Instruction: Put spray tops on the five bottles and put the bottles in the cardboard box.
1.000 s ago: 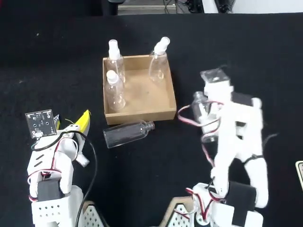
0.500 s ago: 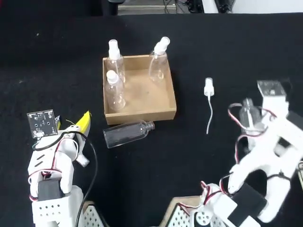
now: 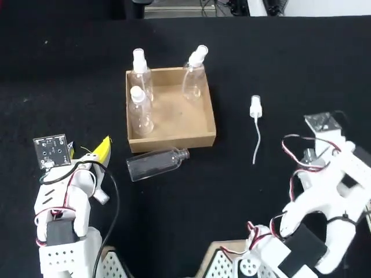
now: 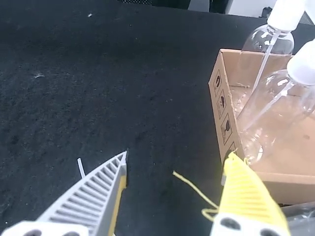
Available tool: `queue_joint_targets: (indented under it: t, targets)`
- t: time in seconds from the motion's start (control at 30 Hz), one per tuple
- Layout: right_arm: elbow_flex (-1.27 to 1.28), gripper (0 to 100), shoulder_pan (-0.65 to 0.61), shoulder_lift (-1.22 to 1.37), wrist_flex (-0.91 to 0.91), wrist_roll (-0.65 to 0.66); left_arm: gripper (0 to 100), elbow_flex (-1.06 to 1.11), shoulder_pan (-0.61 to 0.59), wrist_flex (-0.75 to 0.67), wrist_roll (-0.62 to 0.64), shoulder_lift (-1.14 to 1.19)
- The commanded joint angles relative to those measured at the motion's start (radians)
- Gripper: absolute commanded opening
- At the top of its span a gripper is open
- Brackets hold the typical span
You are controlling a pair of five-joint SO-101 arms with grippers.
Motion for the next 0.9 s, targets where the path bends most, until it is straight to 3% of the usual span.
queue_joint_targets:
  t: [0.0,0.37,0.53,0.57,0.7,0.87]
  targets:
    - [-0.036,28.6,-0.051,0.002,-0.069,0.006,29,-0.013,0.004,-0.011,-0.009,-0.014]
    - [-0.039,27.3,0.049,0.272,-0.233,0.009,29,-0.013,0.013,-0.009,-0.009,-0.014]
    - [-0.094,0.5,0.049,0.355,-0.230,0.006,29,-0.018,0.004,-0.006,-0.009,-0.014]
    - [-0.105,3.8,0.046,0.352,-0.212,0.006,29,-0.021,0.004,-0.006,-0.009,-0.012]
    - [-0.148,1.1,0.034,0.283,-0.103,-0.026,29,-0.077,-0.053,0.003,-0.009,-0.008]
    - [-0.124,1.1,-0.026,0.107,-0.058,-0.074,29,-0.216,-0.128,0.123,-0.060,-0.005]
